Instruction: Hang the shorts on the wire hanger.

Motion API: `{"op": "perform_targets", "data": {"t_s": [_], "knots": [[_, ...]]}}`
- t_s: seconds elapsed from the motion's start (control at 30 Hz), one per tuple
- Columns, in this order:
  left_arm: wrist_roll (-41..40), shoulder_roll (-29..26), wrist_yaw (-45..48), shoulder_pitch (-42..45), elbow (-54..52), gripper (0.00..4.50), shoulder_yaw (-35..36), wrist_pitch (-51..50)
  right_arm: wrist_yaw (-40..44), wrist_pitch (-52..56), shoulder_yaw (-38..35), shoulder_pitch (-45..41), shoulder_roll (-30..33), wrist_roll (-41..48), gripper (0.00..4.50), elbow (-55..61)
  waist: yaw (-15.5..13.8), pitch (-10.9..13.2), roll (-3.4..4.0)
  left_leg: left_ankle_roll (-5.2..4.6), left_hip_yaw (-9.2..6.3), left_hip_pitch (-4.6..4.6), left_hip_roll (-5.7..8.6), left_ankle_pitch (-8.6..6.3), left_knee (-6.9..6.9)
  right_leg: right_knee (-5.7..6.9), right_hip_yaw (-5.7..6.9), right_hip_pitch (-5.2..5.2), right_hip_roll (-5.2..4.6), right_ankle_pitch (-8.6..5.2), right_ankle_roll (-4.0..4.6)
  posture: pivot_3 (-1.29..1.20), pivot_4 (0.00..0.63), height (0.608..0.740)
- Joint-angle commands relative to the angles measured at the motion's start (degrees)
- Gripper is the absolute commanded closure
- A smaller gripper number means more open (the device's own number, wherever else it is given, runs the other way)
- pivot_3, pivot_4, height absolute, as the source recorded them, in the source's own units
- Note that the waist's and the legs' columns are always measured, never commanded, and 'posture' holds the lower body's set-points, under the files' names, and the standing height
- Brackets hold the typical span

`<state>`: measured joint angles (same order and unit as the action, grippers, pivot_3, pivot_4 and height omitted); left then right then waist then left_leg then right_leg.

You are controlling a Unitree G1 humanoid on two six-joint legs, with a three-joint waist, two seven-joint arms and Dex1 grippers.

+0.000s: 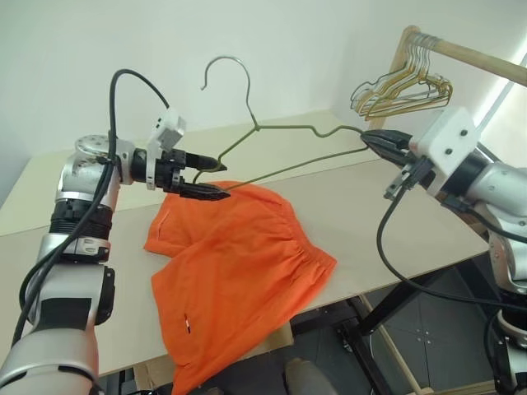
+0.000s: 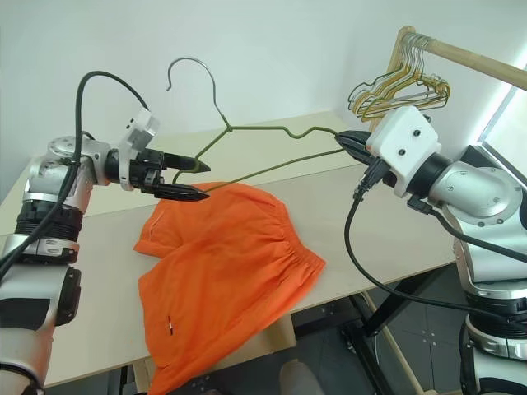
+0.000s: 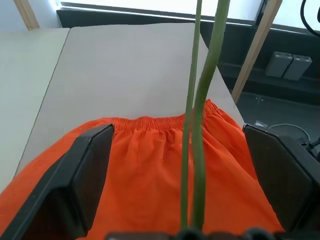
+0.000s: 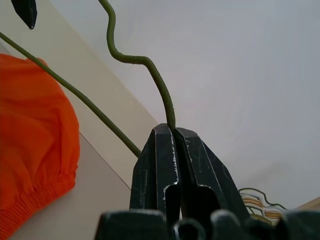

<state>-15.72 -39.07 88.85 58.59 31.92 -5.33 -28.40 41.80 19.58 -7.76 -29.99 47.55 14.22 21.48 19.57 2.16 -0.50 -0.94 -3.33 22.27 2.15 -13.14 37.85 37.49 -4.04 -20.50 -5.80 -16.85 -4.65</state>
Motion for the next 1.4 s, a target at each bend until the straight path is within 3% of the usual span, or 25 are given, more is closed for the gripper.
{"op": "perform_targets", "data": {"t_s": [0.03, 0.3, 0.4, 0.83, 0.9, 1.03, 1.33, 1.4], "knots": [[1.7, -0.8, -1.0, 0.3, -1.8, 0.02, -1.0, 1.5, -0.5, -0.9, -1.4, -1.2, -0.1, 0.3, 4.50, 1.2, 0.0, 0.0, 0.00, 0.00, 0.00, 0.00, 0.00, 0.00, 0.00, 0.01, 0.00, 0.00, 0.00, 0.00, 0.00, -0.32, 0.000, 0.740], [4.9, -0.8, -2.3, -0.3, -0.3, 0.02, -2.8, 5.2, -0.7, -0.3, -1.8, -1.1, -0.1, 0.8, 4.50, 1.9, 0.0, 0.0, 0.00, 0.00, 0.00, 0.00, 0.00, 0.00, 0.00, 0.02, -0.02, -0.02, -0.01, 0.00, 0.00, -0.33, 0.000, 0.740], [5.6, -0.7, -2.7, -0.5, -0.3, 0.53, -3.3, 6.1, -0.7, -0.2, -1.8, -1.1, -0.1, 0.9, 4.50, 2.1, 0.0, 0.0, 0.00, 0.00, 0.00, 0.00, 0.00, 0.00, 0.00, 0.03, -0.02, -0.02, -0.01, 0.00, -0.01, -0.33, 0.000, 0.740], [6.1, -1.3, -2.2, -1.6, -1.1, 4.40, -2.8, 6.7, -0.8, -0.4, -1.9, -1.3, -0.1, 1.0, 4.50, 1.3, 0.0, 0.0, 0.00, 0.00, 0.00, 0.00, 0.01, 0.00, 0.00, 0.04, -0.01, -0.02, -0.01, -0.01, -0.01, -0.32, 0.000, 0.740], [6.2, -1.3, -2.6, -1.4, -1.0, 4.48, -2.6, 6.2, -0.7, -0.8, -1.8, -1.2, -0.1, 0.9, 4.50, 1.2, 0.0, 0.0, 0.00, 0.00, 0.00, 0.00, 0.01, 0.00, 0.00, 0.04, -0.01, -0.02, -0.02, -0.01, -0.01, -0.32, 0.000, 0.740], [6.7, -1.4, -3.7, -1.1, -1.6, 4.50, -2.6, 5.3, 1.0, -1.4, -1.3, -0.3, 0.5, 1.3, 3.51, 1.2, 0.0, 0.0, 0.00, 0.00, 0.00, -0.01, 0.02, 0.00, 0.00, 0.04, -0.01, -0.02, -0.03, -0.01, -0.02, -0.31, 0.000, 0.740], [11.6, -6.8, -3.0, -4.6, -5.7, 4.50, -7.2, 5.2, 11.3, 0.7, 0.1, 3.3, 5.8, 4.7, 0.25, 3.3, 0.0, 0.0, 0.00, 0.00, 0.00, -0.05, 0.03, 0.00, 0.00, 0.06, -0.01, 0.00, -0.03, -0.03, -0.05, -0.29, 0.000, 0.740], [12.4, -7.8, -2.5, -5.3, -6.5, 4.50, -8.1, 4.9, 14.5, 5.7, 1.0, 1.5, 8.5, 7.3, 0.04, 3.2, -0.1, 0.0, 0.00, 0.00, 0.00, -0.05, 0.02, 0.00, 0.00, 0.05, -0.01, 0.00, -0.02, -0.04, -0.06, -0.29, 0.000, 0.740]]}}
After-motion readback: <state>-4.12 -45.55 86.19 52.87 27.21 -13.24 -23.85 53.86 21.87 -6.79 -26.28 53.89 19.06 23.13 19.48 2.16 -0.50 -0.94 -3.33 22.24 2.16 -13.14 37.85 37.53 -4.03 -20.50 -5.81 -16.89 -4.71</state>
